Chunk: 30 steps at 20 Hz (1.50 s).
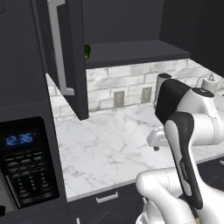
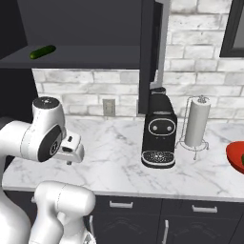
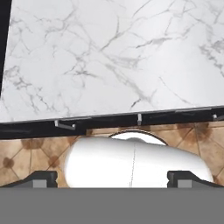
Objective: Pick the cucumbers from the cabinet and place them in one bowl. Pick the potato from the sink and place it in the other bowl.
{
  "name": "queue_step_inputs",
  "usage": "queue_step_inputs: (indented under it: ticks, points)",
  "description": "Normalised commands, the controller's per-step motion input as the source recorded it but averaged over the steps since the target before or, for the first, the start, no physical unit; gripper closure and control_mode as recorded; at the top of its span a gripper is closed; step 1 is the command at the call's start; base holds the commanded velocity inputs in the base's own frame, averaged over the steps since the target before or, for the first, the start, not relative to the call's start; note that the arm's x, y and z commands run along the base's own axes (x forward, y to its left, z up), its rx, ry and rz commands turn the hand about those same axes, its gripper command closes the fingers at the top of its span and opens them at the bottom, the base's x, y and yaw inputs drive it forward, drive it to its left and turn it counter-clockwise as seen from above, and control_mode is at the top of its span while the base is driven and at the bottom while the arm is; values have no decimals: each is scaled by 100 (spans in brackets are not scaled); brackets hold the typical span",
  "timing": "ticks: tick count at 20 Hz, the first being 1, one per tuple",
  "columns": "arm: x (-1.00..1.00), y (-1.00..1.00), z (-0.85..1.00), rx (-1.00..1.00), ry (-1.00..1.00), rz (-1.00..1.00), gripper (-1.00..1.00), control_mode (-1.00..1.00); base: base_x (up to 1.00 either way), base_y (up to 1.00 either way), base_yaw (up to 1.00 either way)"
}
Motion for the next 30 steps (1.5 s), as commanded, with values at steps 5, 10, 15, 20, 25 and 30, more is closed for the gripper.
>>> queue_step_inputs:
  ticks: [5,10,15,20,25,30]
  points:
    - [-48,9,6,0,-40,1,-100,-100,0,0,0]
    - [-28,0,39,-1,-17,-2,-100,-100,0,0,0]
    - [6,10,94,-3,4,-12,-100,-100,0,0,0]
    - [22,23,90,0,-2,-6,-100,-100,0,0,0]
    - [2,17,56,11,-7,0,-100,-100,0,0,0]
    - [4,23,66,11,-10,-1,-100,-100,0,0,0]
